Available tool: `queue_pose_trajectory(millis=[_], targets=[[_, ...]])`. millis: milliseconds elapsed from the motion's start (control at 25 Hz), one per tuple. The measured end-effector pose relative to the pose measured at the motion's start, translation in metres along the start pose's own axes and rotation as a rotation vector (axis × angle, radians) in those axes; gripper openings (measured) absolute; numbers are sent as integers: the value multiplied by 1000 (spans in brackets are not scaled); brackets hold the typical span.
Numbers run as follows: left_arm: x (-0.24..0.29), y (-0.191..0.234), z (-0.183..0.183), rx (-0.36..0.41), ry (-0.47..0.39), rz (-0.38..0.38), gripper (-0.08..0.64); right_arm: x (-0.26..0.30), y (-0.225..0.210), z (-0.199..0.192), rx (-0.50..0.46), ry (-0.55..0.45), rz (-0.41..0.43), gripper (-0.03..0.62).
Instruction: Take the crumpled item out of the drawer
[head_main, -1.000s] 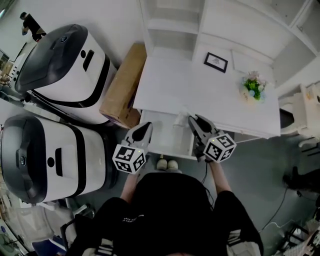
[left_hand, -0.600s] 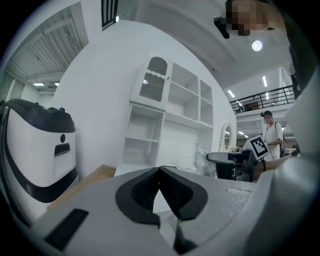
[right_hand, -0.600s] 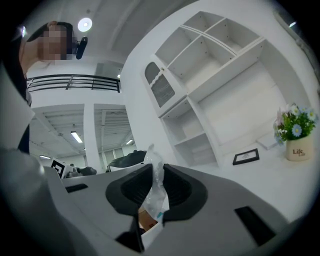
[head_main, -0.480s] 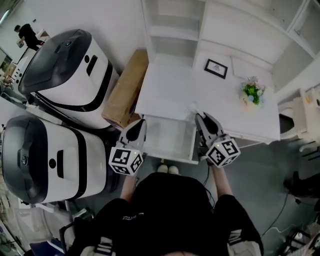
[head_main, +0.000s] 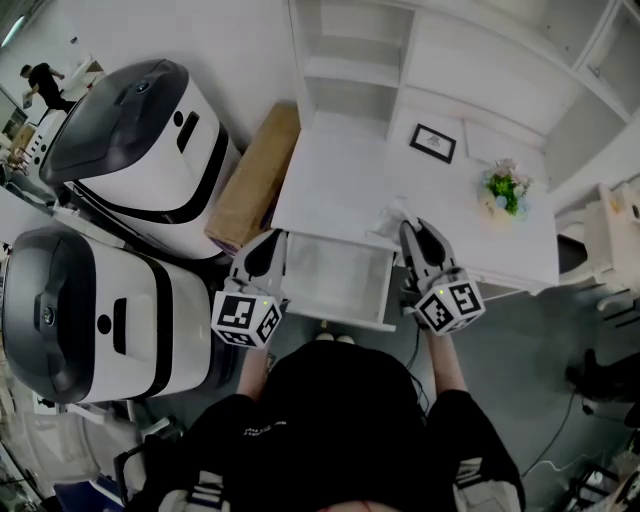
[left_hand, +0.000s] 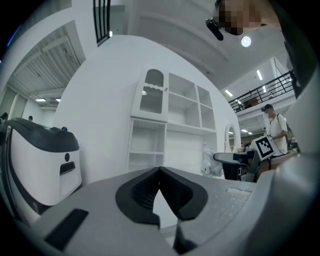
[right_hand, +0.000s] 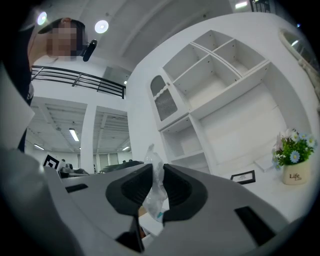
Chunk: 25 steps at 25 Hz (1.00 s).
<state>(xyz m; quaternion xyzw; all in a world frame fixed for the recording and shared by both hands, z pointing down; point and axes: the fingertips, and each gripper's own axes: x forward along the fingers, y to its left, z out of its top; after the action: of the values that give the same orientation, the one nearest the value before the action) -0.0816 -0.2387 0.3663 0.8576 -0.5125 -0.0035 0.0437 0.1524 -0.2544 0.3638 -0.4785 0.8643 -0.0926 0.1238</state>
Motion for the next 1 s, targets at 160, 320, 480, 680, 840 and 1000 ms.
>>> queue_pose_trajectory(millis=[160,320,480,680,840,1000], targets=[[-2,5,3,7,-5,12,-3,-1,-1,1,-1,0,-4,52],[-3,9,6,10,-8,23,-2,-1,-3,1,-12,7,-15,48],[-4,12,6,15,-7,30,-3,-2,-5,0,-21,10,-26,48],[-5,14,4,12,-4,33,-3,-2,-6,0,-32,13,-32,48],[-4,13,2,16,2,33,-3,-3,-10,2,-39,15,-33,48],[-2,12,-1,14,12,32,-2,-4,-12,2,-54,22,-36,48]])
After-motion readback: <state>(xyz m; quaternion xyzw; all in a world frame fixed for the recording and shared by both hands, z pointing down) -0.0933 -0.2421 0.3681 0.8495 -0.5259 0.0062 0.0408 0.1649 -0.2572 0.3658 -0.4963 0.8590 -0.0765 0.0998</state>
